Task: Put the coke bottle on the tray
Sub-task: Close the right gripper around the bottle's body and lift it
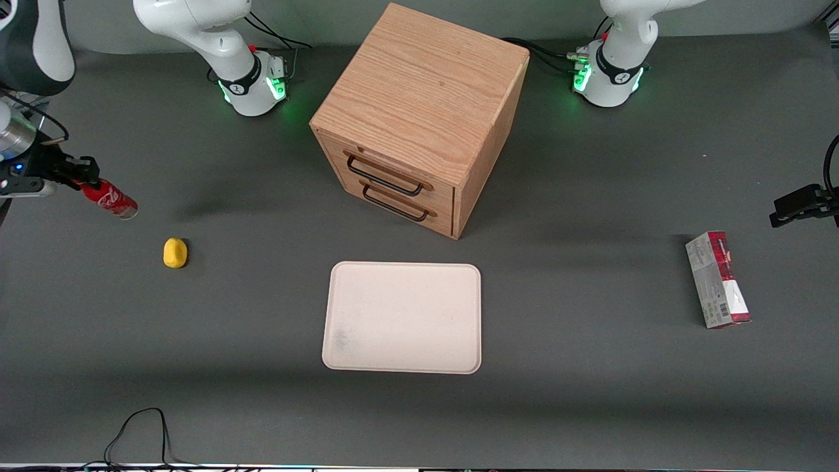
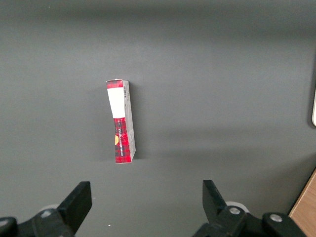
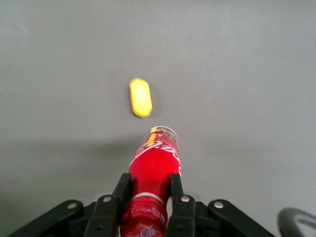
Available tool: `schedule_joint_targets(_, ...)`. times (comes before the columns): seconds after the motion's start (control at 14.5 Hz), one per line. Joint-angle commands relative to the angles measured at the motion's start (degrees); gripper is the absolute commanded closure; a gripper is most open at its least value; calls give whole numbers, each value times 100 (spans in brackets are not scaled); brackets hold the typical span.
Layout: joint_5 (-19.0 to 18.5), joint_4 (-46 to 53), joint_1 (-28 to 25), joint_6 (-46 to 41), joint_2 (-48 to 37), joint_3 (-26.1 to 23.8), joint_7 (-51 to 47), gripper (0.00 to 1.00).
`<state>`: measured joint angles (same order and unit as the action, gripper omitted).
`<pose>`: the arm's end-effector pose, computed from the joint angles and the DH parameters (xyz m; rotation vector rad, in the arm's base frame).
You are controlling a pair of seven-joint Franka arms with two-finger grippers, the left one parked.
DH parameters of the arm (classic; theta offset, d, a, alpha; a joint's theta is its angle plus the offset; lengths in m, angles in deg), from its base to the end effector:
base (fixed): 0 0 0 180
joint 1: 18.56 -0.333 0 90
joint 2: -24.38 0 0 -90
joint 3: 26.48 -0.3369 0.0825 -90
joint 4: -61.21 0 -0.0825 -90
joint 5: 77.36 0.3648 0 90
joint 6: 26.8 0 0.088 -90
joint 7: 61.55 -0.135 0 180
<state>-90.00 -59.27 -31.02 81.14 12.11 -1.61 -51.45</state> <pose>0.4550 -0.1339 0.4993 3.0269 0.0604 -0.0655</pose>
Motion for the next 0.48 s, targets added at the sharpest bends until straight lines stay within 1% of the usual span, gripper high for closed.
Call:
schedule_joint_targets(0.0, 612, 2119, 488, -1210, 1216, -805, -25, 100)
schedule_joint_targets(0.07, 753, 2734, 786, -1536, 1523, -1157, -42, 100)
schedule_joint_targets(0.14, 867, 3315, 937, -1826, 1805, -1439, -95, 100)
schedule_joint_targets(0.34, 1227, 4766, 921, -2556, 2526, -1573, -498, 100)
schedule_joint_targets(0.41, 1350, 5188, 912, -2741, 2711, -1713, -569, 100)
